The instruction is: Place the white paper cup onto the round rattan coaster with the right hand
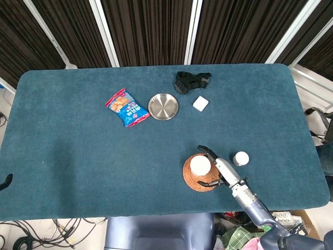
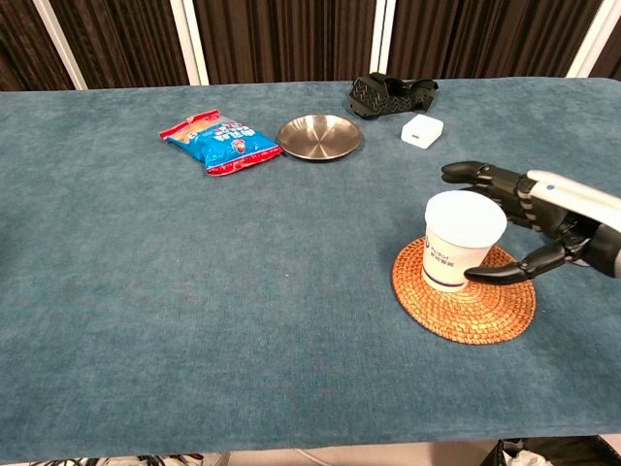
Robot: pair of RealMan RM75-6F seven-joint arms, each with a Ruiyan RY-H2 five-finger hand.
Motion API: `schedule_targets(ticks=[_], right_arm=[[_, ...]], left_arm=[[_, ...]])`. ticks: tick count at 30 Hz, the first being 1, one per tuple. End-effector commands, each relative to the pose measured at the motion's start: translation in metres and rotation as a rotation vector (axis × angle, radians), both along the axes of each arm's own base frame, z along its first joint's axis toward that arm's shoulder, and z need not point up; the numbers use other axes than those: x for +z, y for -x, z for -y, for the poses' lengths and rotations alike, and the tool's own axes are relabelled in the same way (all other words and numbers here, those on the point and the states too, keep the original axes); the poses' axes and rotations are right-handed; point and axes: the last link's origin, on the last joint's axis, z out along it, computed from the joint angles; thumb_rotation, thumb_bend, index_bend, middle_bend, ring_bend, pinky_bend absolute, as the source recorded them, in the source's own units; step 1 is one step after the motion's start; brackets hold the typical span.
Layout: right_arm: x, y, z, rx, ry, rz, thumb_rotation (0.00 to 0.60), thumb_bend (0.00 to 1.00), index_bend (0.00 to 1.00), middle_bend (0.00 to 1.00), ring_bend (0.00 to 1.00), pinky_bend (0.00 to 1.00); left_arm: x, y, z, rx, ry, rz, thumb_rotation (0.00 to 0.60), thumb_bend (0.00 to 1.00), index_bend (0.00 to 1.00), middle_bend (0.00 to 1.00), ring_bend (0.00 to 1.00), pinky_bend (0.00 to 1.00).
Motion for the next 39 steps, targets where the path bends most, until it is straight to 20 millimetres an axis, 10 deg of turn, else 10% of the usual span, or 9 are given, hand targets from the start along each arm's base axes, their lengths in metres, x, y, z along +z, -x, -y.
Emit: schedule_targets(ticks=[1,18,26,39], right_arm=[[0.016,0.002,-0.001,0.032,0.042,-0.032,0.6,0.08,0.04,0.0,0.02,0.12],[0.193,0.064,-0.031,0.037,0.312,-0.441,0.6,0.1,0.02,0.0,0.04,0.12],[0.174,0.088,-0.079,0.029,0.426,-0.745,0.6,0.1,0.02,0.0,0.04,0.12],[0.152,0.109,-0.079,0.026,0.54,-0.882,0.6,0.1,0.01,0.0,0.04,0.12]], left_arm=[[0.0,0.0,0.0,0.0,-0.001,0.0,0.6,0.25,0.0,0.03,0.0,0.0],[-0.003,-0.004,0.001,-0.025,0.012,0.011,0.6,0.25,0.0,0.03,0.0,0.0],[-0.003,-0.004,0.001,-0.029,0.016,0.01,0.6,0.25,0.0,0.03,0.0,0.0],[-0.002,-0.004,0.001,-0.036,0.013,0.009,0.6,0.25,0.0,0.03,0.0,0.0]])
